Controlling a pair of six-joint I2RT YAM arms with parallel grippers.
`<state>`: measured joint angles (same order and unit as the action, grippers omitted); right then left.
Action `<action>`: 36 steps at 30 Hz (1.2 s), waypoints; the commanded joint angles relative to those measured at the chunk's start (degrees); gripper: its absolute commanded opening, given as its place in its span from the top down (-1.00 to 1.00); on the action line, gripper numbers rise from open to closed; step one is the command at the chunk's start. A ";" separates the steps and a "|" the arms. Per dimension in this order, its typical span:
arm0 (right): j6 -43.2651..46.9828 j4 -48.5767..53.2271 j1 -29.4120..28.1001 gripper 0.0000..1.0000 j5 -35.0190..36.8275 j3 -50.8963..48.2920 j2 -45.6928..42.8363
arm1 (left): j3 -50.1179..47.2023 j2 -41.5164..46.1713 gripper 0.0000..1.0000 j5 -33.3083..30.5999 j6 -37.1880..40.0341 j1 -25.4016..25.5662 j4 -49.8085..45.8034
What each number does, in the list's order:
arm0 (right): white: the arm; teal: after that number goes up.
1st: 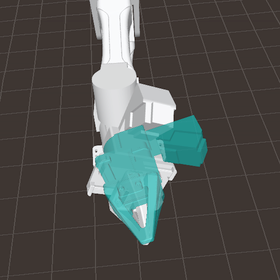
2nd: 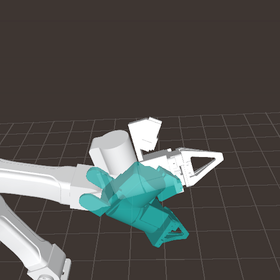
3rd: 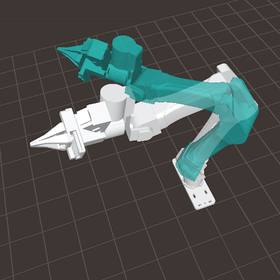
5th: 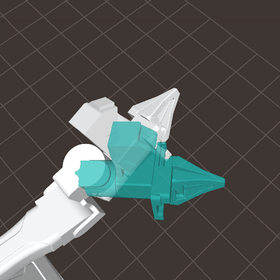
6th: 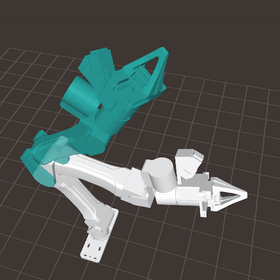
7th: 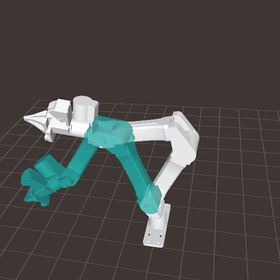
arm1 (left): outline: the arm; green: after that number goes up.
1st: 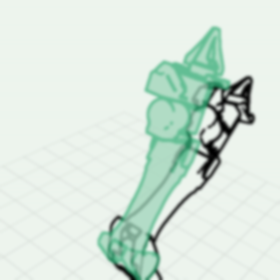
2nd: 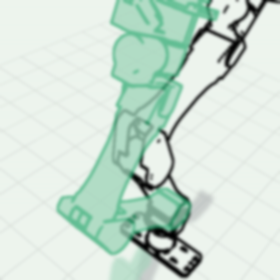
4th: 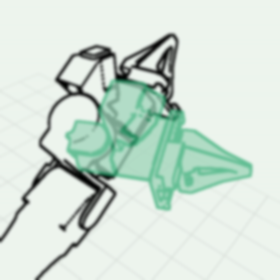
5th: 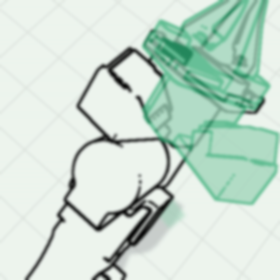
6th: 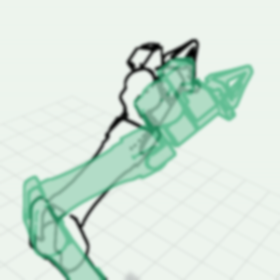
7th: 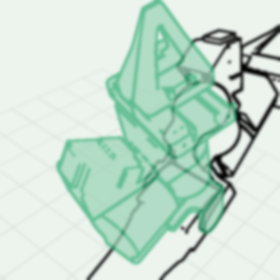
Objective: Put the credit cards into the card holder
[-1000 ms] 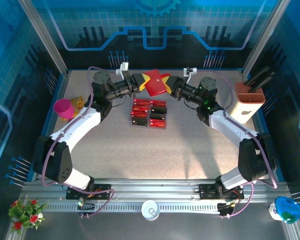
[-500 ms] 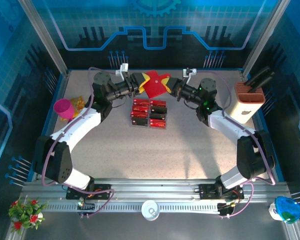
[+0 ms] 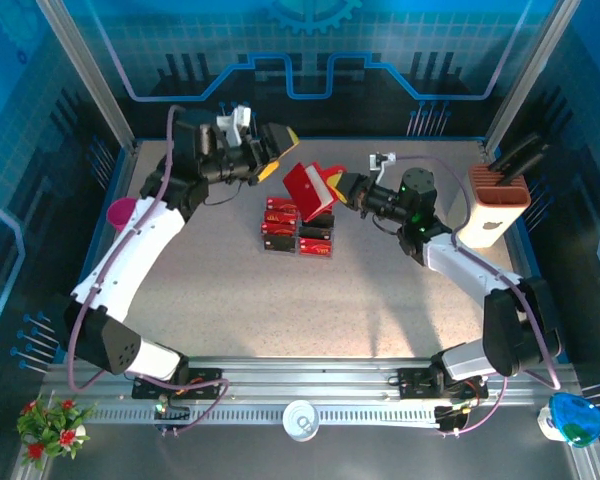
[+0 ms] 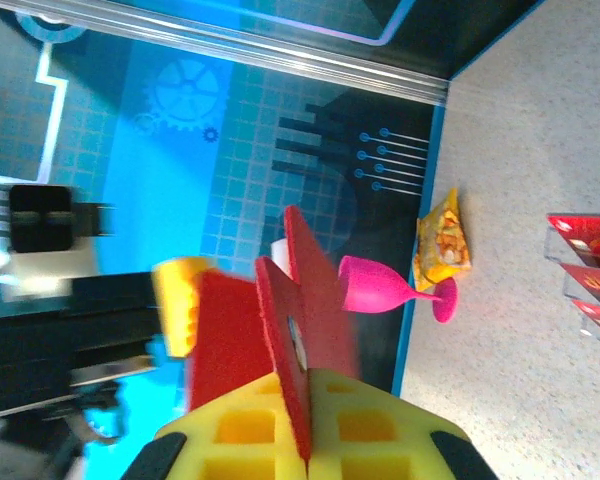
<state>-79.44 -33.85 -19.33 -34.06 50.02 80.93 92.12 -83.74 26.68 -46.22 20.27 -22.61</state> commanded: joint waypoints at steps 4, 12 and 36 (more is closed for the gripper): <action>1.87 1.13 -0.73 1.00 3.66 -6.43 -4.41 | 15.00 -8.23 -0.98 -16.53 17.91 9.17 -33.84; 1.62 -0.73 -3.04 1.00 7.63 -15.27 -7.80 | 11.67 -8.79 -0.99 -30.24 18.62 14.64 -41.14; 1.62 -19.01 -15.08 1.00 25.38 -31.48 -3.31 | -19.18 -2.62 -0.99 -35.30 21.44 18.66 -26.22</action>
<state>-78.37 -43.24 -32.14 -14.35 19.73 74.28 74.54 -84.90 -6.92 -28.73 38.70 -51.94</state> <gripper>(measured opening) 0.057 0.992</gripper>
